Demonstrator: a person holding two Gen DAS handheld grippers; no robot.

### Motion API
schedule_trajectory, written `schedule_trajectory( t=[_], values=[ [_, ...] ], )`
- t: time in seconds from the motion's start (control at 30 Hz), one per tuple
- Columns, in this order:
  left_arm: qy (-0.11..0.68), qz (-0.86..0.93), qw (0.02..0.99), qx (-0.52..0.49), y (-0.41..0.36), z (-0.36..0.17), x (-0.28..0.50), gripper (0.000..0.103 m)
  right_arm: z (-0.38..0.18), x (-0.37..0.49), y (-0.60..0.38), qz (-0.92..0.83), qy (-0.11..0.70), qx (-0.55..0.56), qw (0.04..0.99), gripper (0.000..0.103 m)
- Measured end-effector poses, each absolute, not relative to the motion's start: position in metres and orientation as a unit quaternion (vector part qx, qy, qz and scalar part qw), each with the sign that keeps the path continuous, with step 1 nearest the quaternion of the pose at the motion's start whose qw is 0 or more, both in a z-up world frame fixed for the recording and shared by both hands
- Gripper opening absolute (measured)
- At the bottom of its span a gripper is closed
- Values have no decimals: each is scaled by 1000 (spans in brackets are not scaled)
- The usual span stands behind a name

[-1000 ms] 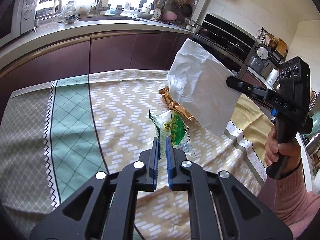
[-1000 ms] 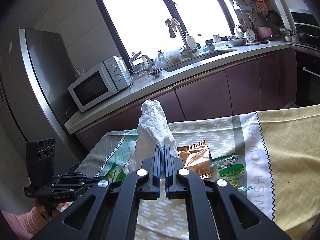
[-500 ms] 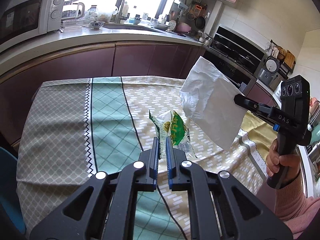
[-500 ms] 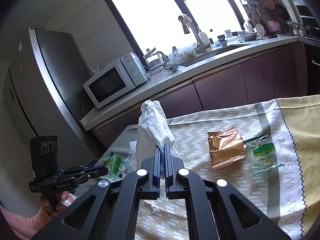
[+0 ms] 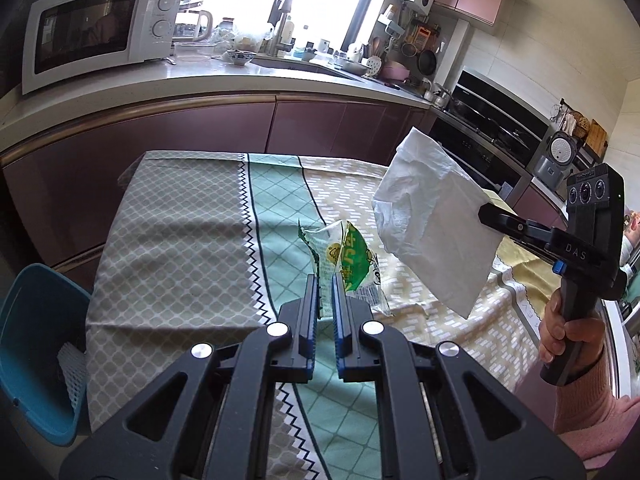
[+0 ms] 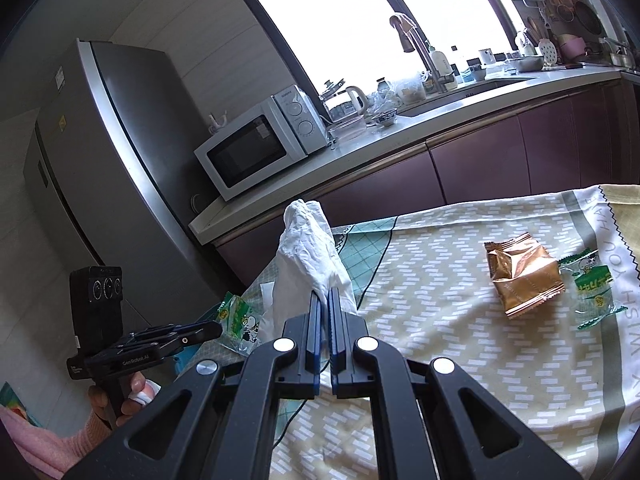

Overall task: Collect trash
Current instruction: 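Lift the green packet and white bag and carry them toward the teal bin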

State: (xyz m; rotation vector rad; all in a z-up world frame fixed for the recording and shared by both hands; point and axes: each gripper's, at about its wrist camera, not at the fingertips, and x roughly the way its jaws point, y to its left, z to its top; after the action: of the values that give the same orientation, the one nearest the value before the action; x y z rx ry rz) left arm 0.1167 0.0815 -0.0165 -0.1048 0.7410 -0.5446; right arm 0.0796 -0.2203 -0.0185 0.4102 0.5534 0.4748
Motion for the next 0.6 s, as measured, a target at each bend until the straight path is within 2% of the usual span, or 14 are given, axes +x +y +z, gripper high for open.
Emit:
schedule_trajectory(
  t=[0.6],
  values=[
    [344, -210, 912, -77, 158, -9, 95, 7, -16, 89, -168, 274, 281, 184, 901, 3]
  ],
)
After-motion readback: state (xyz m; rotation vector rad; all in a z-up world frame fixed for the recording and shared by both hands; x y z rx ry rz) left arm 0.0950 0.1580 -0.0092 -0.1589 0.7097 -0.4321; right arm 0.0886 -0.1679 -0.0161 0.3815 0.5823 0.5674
